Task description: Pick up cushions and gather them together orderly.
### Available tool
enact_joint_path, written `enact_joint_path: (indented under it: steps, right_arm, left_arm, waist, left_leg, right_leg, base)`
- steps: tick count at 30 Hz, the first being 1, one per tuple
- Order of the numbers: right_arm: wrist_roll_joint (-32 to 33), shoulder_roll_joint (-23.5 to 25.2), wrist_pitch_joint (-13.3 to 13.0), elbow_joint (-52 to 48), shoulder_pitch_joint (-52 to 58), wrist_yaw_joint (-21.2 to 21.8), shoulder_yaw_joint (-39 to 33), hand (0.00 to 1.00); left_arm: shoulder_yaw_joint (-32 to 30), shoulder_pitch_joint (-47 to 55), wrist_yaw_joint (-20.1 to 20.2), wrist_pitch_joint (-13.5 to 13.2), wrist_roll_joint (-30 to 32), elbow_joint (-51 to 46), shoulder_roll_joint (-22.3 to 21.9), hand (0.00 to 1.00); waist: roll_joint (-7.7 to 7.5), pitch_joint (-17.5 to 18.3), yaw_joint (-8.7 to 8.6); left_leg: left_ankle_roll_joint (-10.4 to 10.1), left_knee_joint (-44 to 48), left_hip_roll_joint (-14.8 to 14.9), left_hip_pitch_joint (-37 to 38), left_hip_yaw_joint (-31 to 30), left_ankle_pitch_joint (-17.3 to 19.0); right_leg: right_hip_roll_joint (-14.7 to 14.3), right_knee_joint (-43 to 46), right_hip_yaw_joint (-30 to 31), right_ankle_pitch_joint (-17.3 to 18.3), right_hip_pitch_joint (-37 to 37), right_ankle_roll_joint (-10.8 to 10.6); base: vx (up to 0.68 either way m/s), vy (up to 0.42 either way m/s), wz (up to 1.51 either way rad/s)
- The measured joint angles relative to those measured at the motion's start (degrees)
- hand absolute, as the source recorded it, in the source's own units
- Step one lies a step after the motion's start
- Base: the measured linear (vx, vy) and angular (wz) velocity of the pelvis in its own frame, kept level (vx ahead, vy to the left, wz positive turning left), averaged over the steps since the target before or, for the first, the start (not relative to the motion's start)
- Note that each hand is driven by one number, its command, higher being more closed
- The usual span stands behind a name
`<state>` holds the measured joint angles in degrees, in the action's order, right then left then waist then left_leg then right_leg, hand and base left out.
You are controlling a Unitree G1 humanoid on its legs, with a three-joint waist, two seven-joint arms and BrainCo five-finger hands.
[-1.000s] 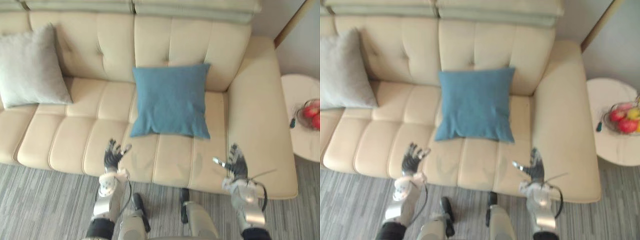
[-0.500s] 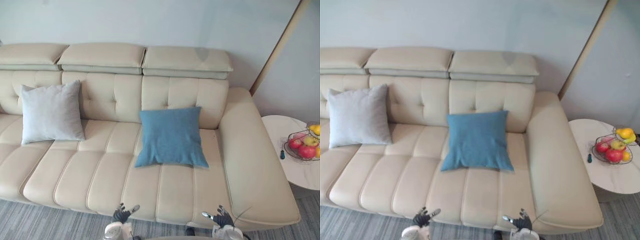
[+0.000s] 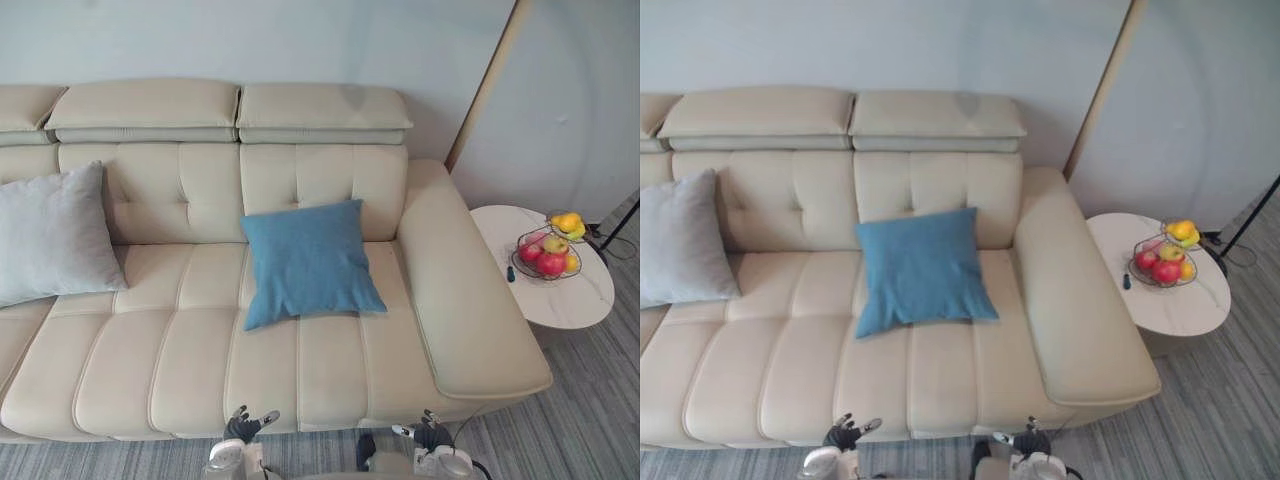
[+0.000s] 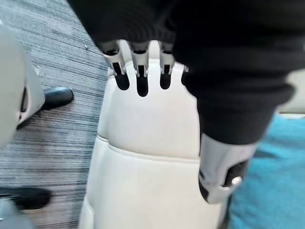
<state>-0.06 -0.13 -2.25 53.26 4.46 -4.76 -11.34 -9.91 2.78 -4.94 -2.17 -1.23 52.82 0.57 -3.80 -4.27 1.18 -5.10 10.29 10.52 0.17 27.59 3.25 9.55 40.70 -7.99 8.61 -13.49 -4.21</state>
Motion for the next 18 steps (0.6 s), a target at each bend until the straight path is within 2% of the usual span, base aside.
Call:
enact_joint_path:
  steps: [1, 2, 3, 4, 5, 6, 9, 12, 14, 16, 18]
  right_arm:
    - [0.00, 0.17, 0.01, 0.06, -0.26, 0.02, 0.10, 0.00]
    - [-0.05, -0.33, 0.01, 0.27, -1.77, -0.09, 0.20, 0.00]
    - [-0.20, -0.89, 0.14, 0.60, -3.71, -0.33, 0.15, 0.00]
    - [-0.28, -0.57, 0.18, 0.60, -4.03, -0.38, 0.16, 0.00]
    - [-0.46, 0.39, 0.18, 0.44, -5.90, -0.47, 0.35, 0.00]
    - [-0.50, 0.07, -0.01, 0.00, -6.98, -0.79, 1.04, 0.00]
    - [-0.58, -0.34, 0.02, 0.18, -6.10, -1.33, 1.35, 0.00]
    - [-1.27, -0.53, 0.29, 1.44, -5.13, -1.91, 1.05, 0.00]
    - [-1.30, -1.19, 0.65, 1.87, -3.64, -2.22, 0.07, 0.00]
    - [-1.29, -0.99, 0.74, 2.22, -2.72, -2.08, -0.87, 0.00]
    - [-1.31, -0.89, 0.89, 2.36, -2.22, -1.94, -1.69, 0.00]
  left_arm:
    - [-0.42, 0.06, -0.05, 0.00, -0.02, -0.10, -0.39, 0.00]
    - [-0.61, 0.35, -0.01, 0.04, -0.04, 0.07, -1.40, 0.00]
    - [-0.83, 0.54, -0.01, -0.16, -0.10, -0.27, -2.38, 0.00]
    - [-0.82, -0.01, -0.18, -0.12, -0.11, -0.37, -1.94, 0.00]
    - [-0.24, -1.66, -0.90, 0.14, -0.14, -0.39, -0.93, 0.00]
    - [-0.06, -2.18, -1.12, 0.12, -0.13, -0.32, -0.95, 0.00]
    - [0.92, -1.77, -1.33, -0.03, -0.18, -0.29, -2.74, 0.00]
    - [1.70, -1.09, -1.34, -0.11, -0.23, -0.33, -2.87, 0.00]
    - [1.85, -1.24, -1.32, -0.10, -0.33, -0.32, -2.98, 0.00]
    - [1.62, -0.98, -1.22, -0.08, -0.60, -0.27, -2.96, 0.00]
    - [0.18, -0.86, -0.99, 0.06, -0.61, 0.36, -3.45, 0.00]
  waist:
    - [-0.09, 0.05, 0.34]
    - [1.90, 0.82, 2.18]
    - [3.25, 0.94, 3.51]
    - [2.44, 0.18, 3.62]
    - [1.16, -1.08, 3.90]
    - [3.12, -2.51, 3.94]
    - [4.67, -3.52, 2.96]
    - [4.51, -3.22, 2.07]
    - [4.59, -3.29, 2.10]
    - [4.25, -2.66, 2.08]
    - [4.96, -2.10, 2.11]
  left_leg:
    - [0.18, 0.30, 0.11, -0.84, -0.62, 0.15]
    - [0.98, -0.89, -1.03, -3.46, -4.50, 0.17]
    - [0.67, -3.83, -0.63, -3.43, -4.65, -2.54]
    - [1.10, -2.76, -0.91, -4.26, -4.57, -3.07]
    - [0.87, 0.79, -0.19, -7.01, -4.16, -2.86]
    - [0.18, 2.71, 1.69, -8.28, -4.86, -2.32]
    - [-1.07, 2.15, 3.03, -8.11, -6.63, -3.71]
    - [-0.86, 0.27, 2.45, -8.42, -7.99, -5.12]
    - [0.82, 6.44, 1.80, -8.65, -9.94, -1.63]
    - [0.65, 12.96, 0.65, -7.58, -11.32, 4.07]
    - [-0.03, 9.70, -0.06, -4.65, -12.89, 7.26]
  right_leg:
    - [-0.34, -0.22, -0.46, -0.44, -0.73, -0.11]
    - [-2.87, -8.17, 0.76, -0.76, 0.75, -0.92]
    - [-3.71, -11.00, 1.91, 2.22, 4.04, -0.47]
    - [-2.94, -12.65, 1.80, 3.40, 4.97, -0.32]
    - [-3.84, -20.63, 1.50, 4.72, 8.65, 0.12]
    - [-5.68, -23.14, 0.35, 3.27, 9.76, 1.85]
    - [-6.81, -22.10, -1.56, 3.34, 9.48, 3.08]
    - [-6.13, -22.58, -3.36, 2.62, 8.51, 5.03]
    - [-5.01, -22.93, -4.04, 1.97, 8.25, 5.92]
    - [-3.53, -23.53, -3.66, 0.93, 7.51, 4.70]
    - [-3.69, -25.23, -3.07, -0.78, 7.43, 3.26]
  base:
    - [-0.04, -0.097, -0.09]
    - [-0.12, 0.003, -0.57]
    - [-0.11, -0.001, -0.59]
    - [-0.13, -0.123, -0.53]
    - [-0.15, -0.227, -0.18]
    - [-0.21, -0.219, -0.11]
    - [-0.26, -0.137, 0.19]
    - [-0.23, -0.050, 0.27]
    - [-0.18, 0.038, 0.10]
    - [-0.17, 0.127, 0.00]
    - [-0.12, 0.203, -0.19]
